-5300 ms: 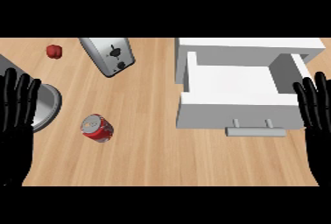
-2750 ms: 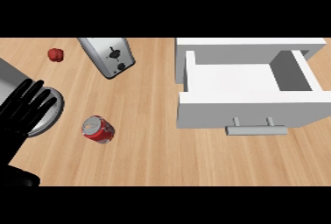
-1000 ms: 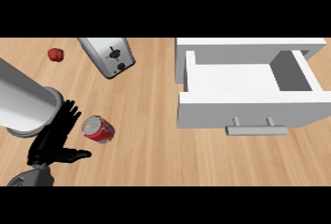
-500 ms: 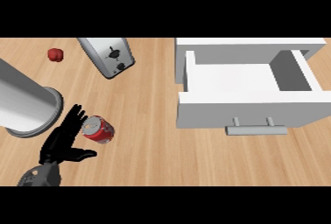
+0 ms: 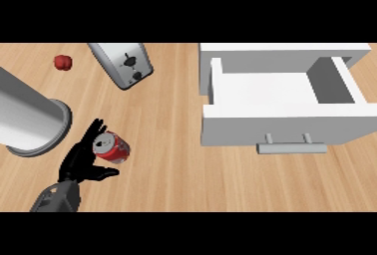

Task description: Pick up the can, place it into the drawer and close the drawer

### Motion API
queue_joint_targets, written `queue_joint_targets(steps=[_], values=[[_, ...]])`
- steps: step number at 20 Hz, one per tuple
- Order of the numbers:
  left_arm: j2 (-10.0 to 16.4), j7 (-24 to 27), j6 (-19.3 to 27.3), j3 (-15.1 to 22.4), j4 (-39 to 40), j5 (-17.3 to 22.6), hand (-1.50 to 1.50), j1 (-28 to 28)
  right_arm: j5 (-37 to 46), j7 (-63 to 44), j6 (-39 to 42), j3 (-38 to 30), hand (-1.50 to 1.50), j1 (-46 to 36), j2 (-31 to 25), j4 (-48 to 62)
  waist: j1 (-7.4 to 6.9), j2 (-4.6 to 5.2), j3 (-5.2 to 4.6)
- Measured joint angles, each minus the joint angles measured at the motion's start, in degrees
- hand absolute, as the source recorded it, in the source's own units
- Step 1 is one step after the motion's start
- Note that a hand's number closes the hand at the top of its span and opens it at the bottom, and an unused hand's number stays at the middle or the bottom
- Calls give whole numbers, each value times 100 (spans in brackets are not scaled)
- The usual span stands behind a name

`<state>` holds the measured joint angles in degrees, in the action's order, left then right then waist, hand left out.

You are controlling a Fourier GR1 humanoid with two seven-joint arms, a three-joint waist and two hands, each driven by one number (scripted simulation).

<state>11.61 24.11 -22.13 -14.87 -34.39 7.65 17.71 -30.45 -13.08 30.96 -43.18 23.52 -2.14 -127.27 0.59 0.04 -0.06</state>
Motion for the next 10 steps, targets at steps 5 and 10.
queue_joint_targets(steps=[5,10], values=[[-70,-27,-74,-72,287,168,150,220,-137,-152,78,-66,-150,22,48,-125,-3,-1,2],[-153,-113,-449,-4,421,273,150,395,-37,-151,5,82,-150,58,139,-202,-6,-2,4]])
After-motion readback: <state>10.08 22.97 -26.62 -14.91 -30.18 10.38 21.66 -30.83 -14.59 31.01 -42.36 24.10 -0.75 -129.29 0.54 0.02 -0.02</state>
